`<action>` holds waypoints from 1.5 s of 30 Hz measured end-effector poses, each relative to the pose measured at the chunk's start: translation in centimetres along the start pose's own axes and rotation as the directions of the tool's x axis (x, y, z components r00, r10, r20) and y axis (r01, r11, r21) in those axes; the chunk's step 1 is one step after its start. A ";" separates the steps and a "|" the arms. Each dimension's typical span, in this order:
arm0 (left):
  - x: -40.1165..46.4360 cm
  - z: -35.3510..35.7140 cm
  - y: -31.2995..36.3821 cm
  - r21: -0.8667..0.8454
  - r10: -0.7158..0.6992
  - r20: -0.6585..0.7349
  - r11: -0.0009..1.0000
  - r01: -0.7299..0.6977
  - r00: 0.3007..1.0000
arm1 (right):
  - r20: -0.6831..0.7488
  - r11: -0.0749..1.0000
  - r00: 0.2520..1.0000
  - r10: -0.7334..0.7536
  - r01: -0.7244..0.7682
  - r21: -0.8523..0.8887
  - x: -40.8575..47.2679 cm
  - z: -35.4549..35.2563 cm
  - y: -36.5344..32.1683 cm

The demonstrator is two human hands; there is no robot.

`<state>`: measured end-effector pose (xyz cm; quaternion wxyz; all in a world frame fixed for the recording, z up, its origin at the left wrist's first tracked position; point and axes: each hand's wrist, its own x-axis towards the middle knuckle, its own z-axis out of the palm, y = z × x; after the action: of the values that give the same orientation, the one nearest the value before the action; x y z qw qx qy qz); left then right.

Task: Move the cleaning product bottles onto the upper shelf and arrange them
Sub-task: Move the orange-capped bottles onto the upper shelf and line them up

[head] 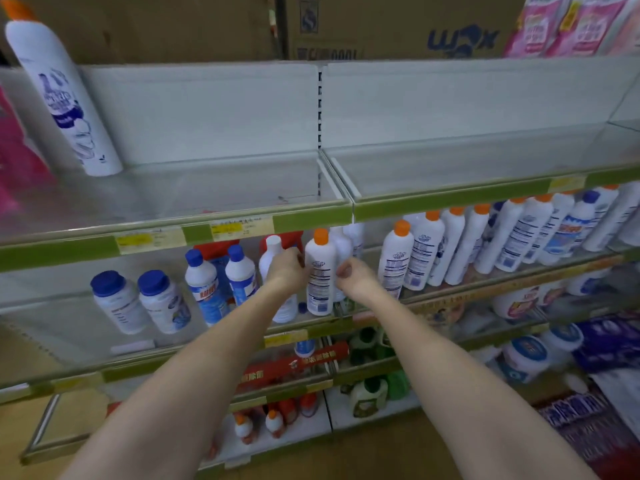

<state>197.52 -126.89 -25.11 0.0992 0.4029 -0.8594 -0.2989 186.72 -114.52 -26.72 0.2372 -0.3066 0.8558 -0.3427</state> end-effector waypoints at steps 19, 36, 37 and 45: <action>3.5 1.9 -0.2 -0.361 0.021 0.157 0.932 0.038 0.987 | 0.082 0.996 0.993 -0.086 0.089 -0.031 3.5 2.9 2.6; -0.6 3.4 2.3 -0.473 -0.149 -0.020 0.873 0.122 0.989 | 0.226 0.966 0.940 -0.257 0.254 0.042 4.0 1.8 5.0; -0.9 3.5 2.8 -0.468 -0.161 -0.033 0.874 0.127 0.986 | 0.243 0.964 0.933 -0.266 0.264 0.038 4.0 1.6 5.1; -2.0 2.1 4.6 -0.530 -0.317 -0.211 0.832 0.164 0.925 | 0.346 0.958 0.897 -0.274 0.288 0.011 3.5 0.7 5.5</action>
<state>195.11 -122.17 -23.91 0.2867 0.5082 -0.6693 -0.4599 182.66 -114.07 -31.87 0.3249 -0.4867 0.7545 -0.2970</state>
